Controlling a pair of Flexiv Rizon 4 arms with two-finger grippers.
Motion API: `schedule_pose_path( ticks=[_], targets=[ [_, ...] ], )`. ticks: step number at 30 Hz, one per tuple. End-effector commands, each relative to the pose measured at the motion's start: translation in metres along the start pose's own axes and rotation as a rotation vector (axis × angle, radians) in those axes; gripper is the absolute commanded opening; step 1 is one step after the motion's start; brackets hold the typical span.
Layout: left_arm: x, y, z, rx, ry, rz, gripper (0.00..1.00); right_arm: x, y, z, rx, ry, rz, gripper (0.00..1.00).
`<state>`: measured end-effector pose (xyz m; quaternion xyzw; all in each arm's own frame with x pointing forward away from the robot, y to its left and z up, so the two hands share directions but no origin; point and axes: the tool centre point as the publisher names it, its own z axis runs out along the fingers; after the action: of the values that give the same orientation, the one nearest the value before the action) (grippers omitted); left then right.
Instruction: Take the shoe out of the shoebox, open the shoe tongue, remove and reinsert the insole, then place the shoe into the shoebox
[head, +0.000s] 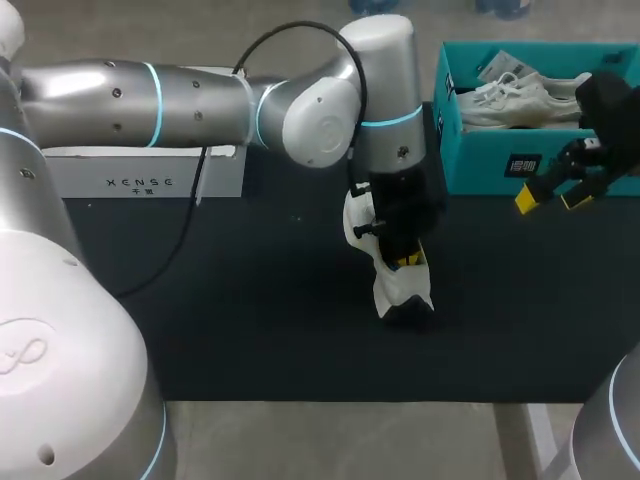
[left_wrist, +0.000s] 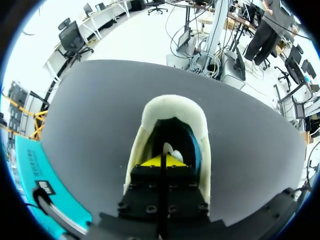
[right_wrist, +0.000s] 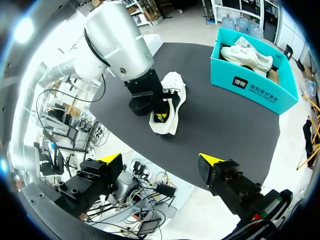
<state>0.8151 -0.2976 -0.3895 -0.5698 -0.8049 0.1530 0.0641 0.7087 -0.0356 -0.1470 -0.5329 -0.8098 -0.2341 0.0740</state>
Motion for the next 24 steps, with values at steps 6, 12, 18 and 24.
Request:
schedule_pose_path(
  ticks=[6, 12, 18, 24],
  targets=[
    [0.004, 0.008, 0.021, 0.019, 0.016, -0.017, 0.00, 0.000, 0.002, 0.002, 0.004, -0.002, 0.001, 1.00],
    [0.006, 0.003, -0.005, 0.008, -0.046, -0.008, 0.00, 0.000, 0.002, 0.002, 0.004, -0.002, 0.001, 1.00],
    [0.001, -0.010, -0.031, -0.031, -0.087, 0.036, 0.00, 0.000, 0.002, 0.002, 0.004, -0.002, 0.001, 1.00],
    [0.001, -0.014, -0.019, -0.060, -0.064, 0.051, 0.00, 0.000, 0.002, 0.002, 0.004, -0.002, 0.001, 1.00]
  ],
)
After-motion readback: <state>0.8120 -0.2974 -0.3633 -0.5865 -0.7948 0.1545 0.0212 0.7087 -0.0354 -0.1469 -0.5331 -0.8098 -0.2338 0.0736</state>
